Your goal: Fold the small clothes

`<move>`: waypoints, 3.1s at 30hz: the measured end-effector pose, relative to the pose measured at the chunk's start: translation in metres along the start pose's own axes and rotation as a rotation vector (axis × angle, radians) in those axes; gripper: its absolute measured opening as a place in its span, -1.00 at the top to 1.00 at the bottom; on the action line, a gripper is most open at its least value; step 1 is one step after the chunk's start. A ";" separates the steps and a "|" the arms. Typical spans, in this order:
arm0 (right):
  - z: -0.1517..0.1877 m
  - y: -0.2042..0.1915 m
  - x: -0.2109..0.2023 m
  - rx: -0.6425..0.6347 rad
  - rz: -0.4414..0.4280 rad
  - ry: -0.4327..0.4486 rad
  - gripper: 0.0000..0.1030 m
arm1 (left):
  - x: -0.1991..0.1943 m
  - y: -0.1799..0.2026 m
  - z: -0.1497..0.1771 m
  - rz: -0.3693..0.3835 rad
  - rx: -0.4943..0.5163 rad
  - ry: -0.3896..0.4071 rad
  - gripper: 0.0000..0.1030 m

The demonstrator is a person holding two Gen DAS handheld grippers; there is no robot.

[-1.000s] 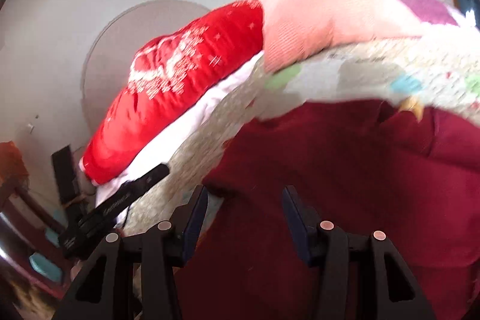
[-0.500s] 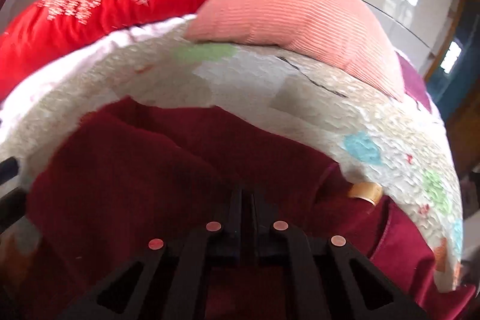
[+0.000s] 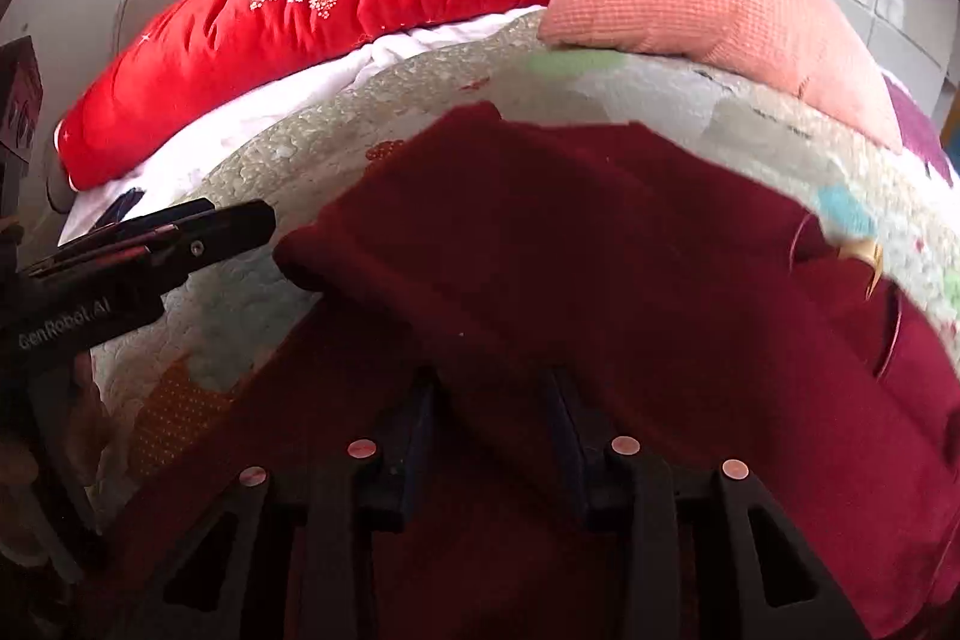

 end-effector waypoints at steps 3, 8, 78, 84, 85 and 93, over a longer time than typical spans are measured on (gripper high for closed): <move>0.008 0.023 -0.038 0.111 -0.017 0.036 0.30 | -0.003 0.013 -0.002 0.037 0.035 0.021 -0.35; 0.031 0.127 -0.094 0.255 0.368 0.111 0.02 | 0.000 0.027 0.001 0.056 0.079 0.011 -0.36; -0.005 0.077 -0.135 0.284 -0.082 0.194 0.33 | -0.053 0.059 -0.001 0.280 0.069 0.132 -0.54; 0.038 0.069 -0.118 0.337 -0.117 0.150 0.33 | -0.027 0.076 0.022 0.280 0.124 0.002 -0.63; 0.046 0.071 -0.117 0.357 -0.125 0.143 0.33 | -0.023 0.077 0.026 0.276 0.126 -0.014 -0.63; 0.088 0.112 -0.146 0.397 -0.017 0.146 0.33 | -0.003 0.083 0.022 0.312 0.069 -0.011 0.62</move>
Point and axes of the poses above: each gripper's, at about its wrist camera, not at the fingertips, and x roughly the way its jaws point, y to its right, z to its underside, the point moved 7 cm from there along x, roughly the way its jaws point, and after that the axes turned 5 degrees about z, right-handed, at the moved point
